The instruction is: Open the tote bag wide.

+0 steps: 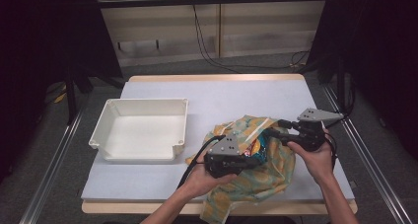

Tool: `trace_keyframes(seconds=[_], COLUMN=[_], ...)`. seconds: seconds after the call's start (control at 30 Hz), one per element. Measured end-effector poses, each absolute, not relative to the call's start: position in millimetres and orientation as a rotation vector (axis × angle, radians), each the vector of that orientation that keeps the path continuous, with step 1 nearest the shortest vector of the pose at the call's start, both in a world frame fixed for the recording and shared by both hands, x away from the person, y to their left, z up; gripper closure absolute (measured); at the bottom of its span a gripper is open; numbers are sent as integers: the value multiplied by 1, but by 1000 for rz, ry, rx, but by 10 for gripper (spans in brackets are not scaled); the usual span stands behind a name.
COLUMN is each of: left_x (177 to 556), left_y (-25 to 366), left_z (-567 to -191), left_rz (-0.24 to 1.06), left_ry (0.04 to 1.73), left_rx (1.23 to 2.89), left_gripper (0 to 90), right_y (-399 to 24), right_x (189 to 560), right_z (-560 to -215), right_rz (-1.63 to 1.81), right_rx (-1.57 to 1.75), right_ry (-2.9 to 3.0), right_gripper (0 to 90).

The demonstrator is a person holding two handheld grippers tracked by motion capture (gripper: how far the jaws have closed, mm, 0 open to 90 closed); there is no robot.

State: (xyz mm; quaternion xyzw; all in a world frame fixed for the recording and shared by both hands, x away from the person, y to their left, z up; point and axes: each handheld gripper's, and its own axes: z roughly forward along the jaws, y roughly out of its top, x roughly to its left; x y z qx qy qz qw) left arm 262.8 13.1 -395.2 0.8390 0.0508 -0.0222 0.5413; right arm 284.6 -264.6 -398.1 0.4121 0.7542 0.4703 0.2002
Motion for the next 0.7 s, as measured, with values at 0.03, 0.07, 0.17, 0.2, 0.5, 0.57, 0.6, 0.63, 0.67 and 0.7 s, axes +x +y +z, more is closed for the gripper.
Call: trace_keyframes(seconds=[0.03, 0.07, 0.17, 0.2, 0.5, 0.57, 0.6, 0.63, 0.67, 0.7], left_x=[263, 262, 263, 263, 264, 264, 264, 264, 264, 264], left_y=[13, 13, 14, 15, 25, 27, 28, 28, 28, 29], left_z=[-395, -395, -394, -393, -384, -381, -379, -377, -377, -374], left_rz=[-47, -48, -50, -47, -43, -49, -42, -30, -37, -34], left_ry=[120, 117, 113, 111, 108, 115, 117, 118, 118, 118], left_rx=[2000, 1998, 1993, 1993, 1955, 1939, 1935, 1937, 1924, 1921], left_gripper=[896, 896, 896, 896, 897, 897, 897, 896, 897, 897], right_y=[-264, -264, -266, -267, -274, -277, -278, -280, -281, -282], right_x=[289, 292, 303, 305, 318, 321, 323, 325, 326, 328], right_z=[-398, -399, -400, -400, -402, -403, -404, -406, -408, -409], right_rz=[1307, 1307, 1343, 1359, 1406, 1416, 1413, 1406, 1402, 1396], right_rx=[1154, 1160, 1180, 1185, 1225, 1234, 1249, 1255, 1260, 1263], right_ry=[2109, 2110, 2099, 2093, 2069, 2063, 2059, 2057, 2059, 2059], right_gripper=[495, 507, 618, 646, 900, 900, 900, 900, 900, 900])
